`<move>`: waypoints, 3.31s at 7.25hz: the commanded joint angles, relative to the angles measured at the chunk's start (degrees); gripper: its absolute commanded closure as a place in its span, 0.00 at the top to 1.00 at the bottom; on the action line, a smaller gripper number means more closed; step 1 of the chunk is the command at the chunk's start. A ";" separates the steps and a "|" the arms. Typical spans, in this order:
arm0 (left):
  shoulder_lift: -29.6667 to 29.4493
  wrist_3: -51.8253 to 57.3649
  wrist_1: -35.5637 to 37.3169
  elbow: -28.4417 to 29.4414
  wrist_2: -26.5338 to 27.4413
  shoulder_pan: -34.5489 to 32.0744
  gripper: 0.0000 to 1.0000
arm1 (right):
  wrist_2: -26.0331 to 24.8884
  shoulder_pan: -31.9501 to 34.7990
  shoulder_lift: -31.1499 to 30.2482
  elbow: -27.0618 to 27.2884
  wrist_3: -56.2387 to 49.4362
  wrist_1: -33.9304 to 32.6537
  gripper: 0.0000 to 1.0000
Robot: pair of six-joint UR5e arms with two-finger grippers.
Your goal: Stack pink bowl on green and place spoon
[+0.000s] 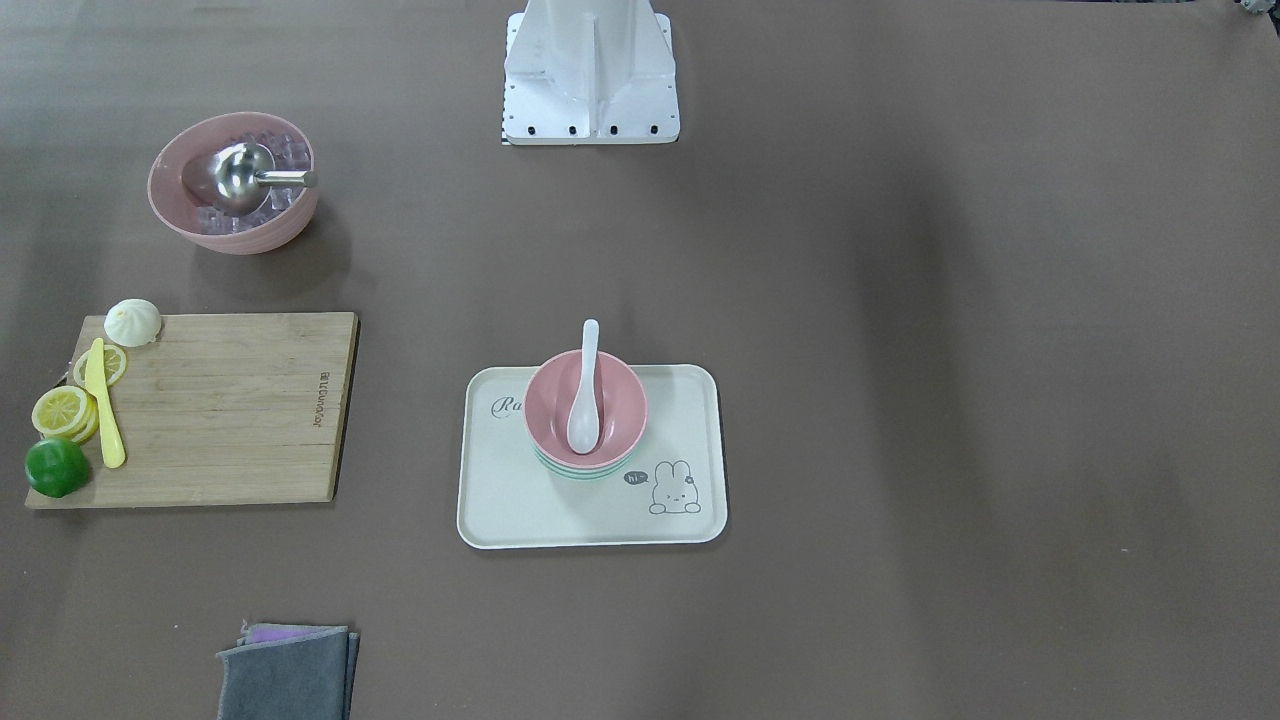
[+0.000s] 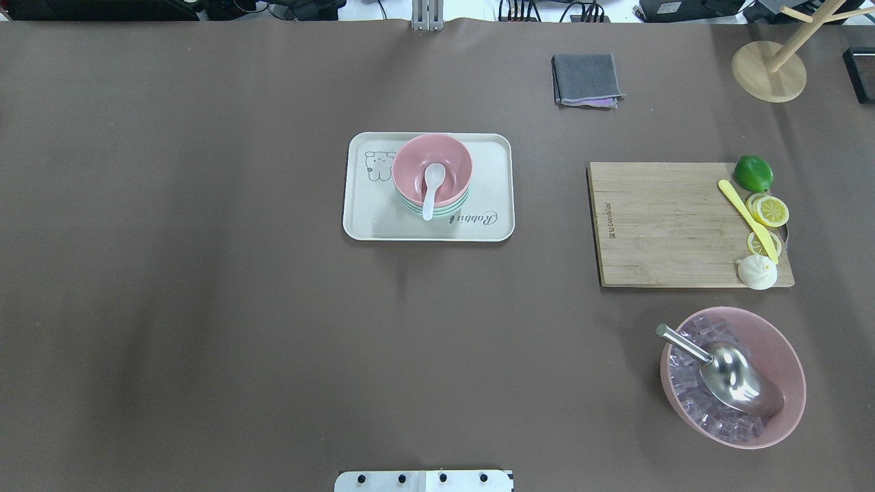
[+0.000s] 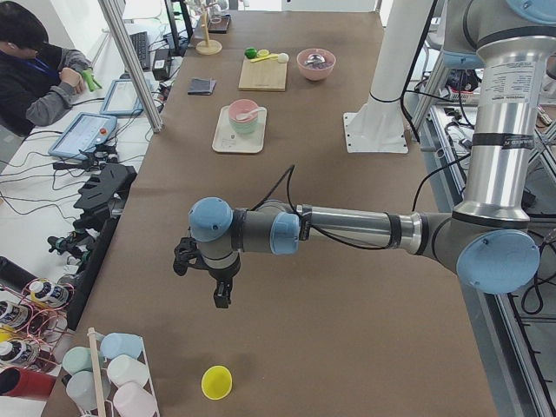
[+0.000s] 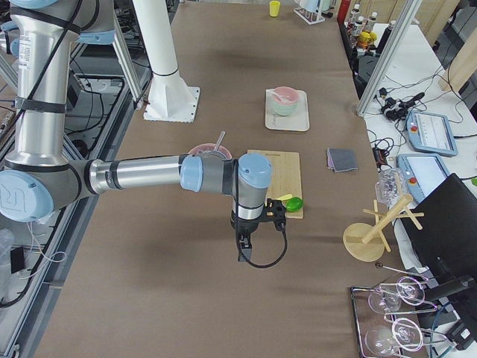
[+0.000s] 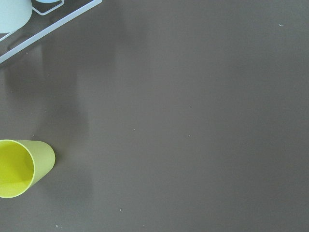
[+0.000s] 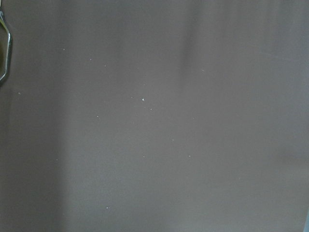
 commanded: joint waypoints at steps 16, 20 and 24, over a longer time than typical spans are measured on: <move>3.26 0.38 -2.32 0.37 -0.19 -0.05 0.99 | 5.82 -2.45 -1.72 -3.03 -0.29 5.62 1.00; 3.34 0.38 -2.32 0.45 -0.19 -0.05 0.99 | 6.09 -2.80 -1.63 -3.03 -0.29 5.88 1.00; 3.34 0.38 -2.32 0.54 -0.02 -0.14 0.99 | 6.26 -2.89 -1.72 -2.94 -0.29 5.89 1.00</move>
